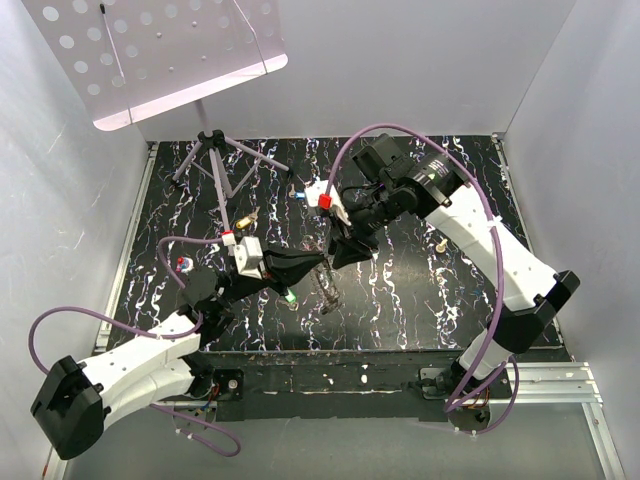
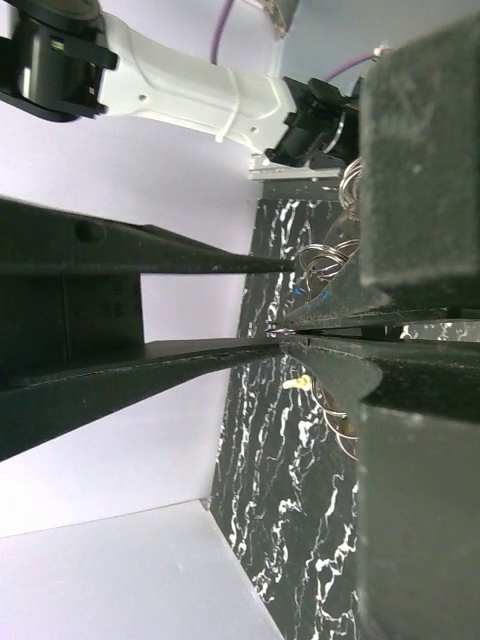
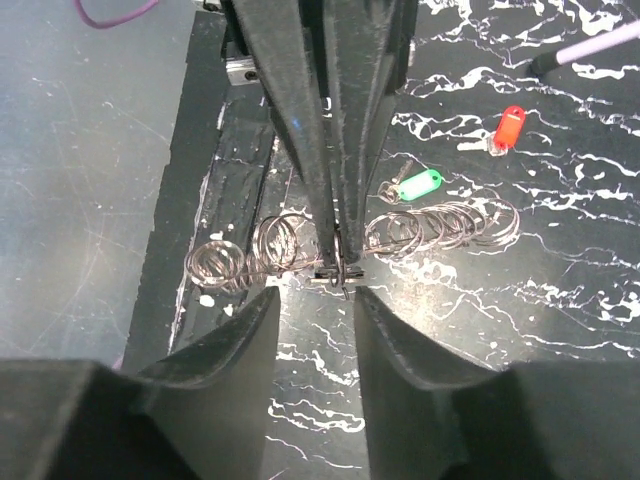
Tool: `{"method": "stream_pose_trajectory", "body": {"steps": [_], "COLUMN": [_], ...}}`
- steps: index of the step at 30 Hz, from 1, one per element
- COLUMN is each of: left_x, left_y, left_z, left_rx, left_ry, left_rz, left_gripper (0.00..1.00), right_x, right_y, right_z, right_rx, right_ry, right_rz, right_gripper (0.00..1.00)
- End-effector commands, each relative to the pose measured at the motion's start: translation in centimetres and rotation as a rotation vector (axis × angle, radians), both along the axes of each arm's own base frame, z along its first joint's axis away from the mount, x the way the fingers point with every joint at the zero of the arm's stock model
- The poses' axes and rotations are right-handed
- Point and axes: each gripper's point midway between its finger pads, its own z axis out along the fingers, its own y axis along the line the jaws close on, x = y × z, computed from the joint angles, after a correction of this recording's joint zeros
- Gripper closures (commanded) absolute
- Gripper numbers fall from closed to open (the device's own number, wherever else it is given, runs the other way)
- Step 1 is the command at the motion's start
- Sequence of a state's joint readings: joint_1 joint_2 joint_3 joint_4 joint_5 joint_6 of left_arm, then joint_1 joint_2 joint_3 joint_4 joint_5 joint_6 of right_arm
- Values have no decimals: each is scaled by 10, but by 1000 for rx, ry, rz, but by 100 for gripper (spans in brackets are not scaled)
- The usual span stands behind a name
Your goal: Put the keys on the keyring
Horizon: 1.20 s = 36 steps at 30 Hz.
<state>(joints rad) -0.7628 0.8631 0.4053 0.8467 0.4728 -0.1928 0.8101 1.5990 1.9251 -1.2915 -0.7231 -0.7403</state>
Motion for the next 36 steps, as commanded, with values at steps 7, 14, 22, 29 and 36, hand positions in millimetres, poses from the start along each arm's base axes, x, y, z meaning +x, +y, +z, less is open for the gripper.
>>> {"method": "stream_pose_trajectory", "body": {"steps": [7, 14, 22, 29, 36], "left_x": [-23, -25, -22, -20, -18], "left_y": [12, 18, 20, 19, 21], "left_z": [40, 45, 46, 46, 46], "left_rx": [-216, -259, -272, -283, -295], "left_ry": [1, 29, 40, 46, 56], "left_rz": [-95, -90, -74, -73, -61], "left_gripper": [100, 100, 100, 100, 100], "right_x": [-27, -27, -25, -20, -18], "right_y": [-17, -7, 2, 12, 18], "right_z": [59, 66, 55, 52, 49], "right_rx": [184, 222, 209, 200, 190], "right_ry": [-97, -48, 19, 28, 33], "right_rz": [140, 137, 114, 95, 88], "right_gripper": [47, 47, 49, 49, 52]}}
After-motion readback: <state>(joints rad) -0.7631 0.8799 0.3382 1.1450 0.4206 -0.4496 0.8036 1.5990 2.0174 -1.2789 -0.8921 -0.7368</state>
